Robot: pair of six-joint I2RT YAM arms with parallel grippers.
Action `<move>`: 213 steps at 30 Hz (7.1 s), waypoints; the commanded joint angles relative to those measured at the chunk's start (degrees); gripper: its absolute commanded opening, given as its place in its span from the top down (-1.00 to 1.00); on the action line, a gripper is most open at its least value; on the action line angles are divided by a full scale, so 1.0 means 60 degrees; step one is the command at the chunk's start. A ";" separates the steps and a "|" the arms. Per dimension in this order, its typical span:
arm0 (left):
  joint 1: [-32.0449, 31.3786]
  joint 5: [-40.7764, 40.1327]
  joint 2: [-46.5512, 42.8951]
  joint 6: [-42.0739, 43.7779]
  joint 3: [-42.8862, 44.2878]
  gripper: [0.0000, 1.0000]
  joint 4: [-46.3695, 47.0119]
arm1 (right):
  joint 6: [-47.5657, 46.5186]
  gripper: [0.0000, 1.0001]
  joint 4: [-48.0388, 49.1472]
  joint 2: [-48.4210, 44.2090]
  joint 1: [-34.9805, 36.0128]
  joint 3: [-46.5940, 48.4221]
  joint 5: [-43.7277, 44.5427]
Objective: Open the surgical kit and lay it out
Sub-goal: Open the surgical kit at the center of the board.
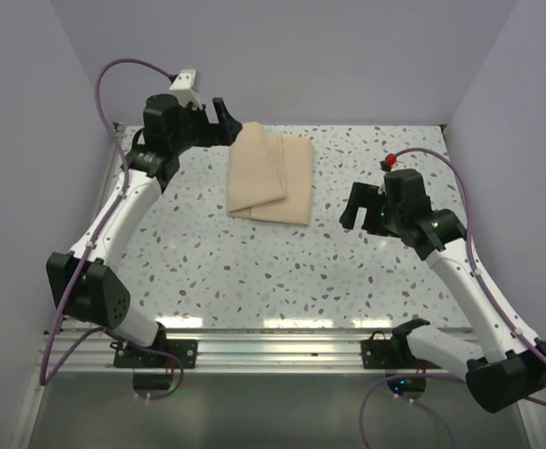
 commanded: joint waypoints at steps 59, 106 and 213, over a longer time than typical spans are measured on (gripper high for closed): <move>0.0950 -0.5225 0.3215 -0.1929 0.1153 -0.98 -0.4765 | -0.1266 -0.90 -0.1750 0.6720 0.1624 0.6978 0.1457; -0.0204 -0.2279 0.5981 -0.0172 0.2071 -0.97 -0.2361 | -0.0196 0.56 -0.2572 1.4522 0.3840 1.2535 0.2278; -0.1347 -0.3876 1.0332 0.0341 0.7727 -0.74 -0.2596 | 0.0389 -0.96 -0.3832 0.6904 -0.1463 0.4625 0.4783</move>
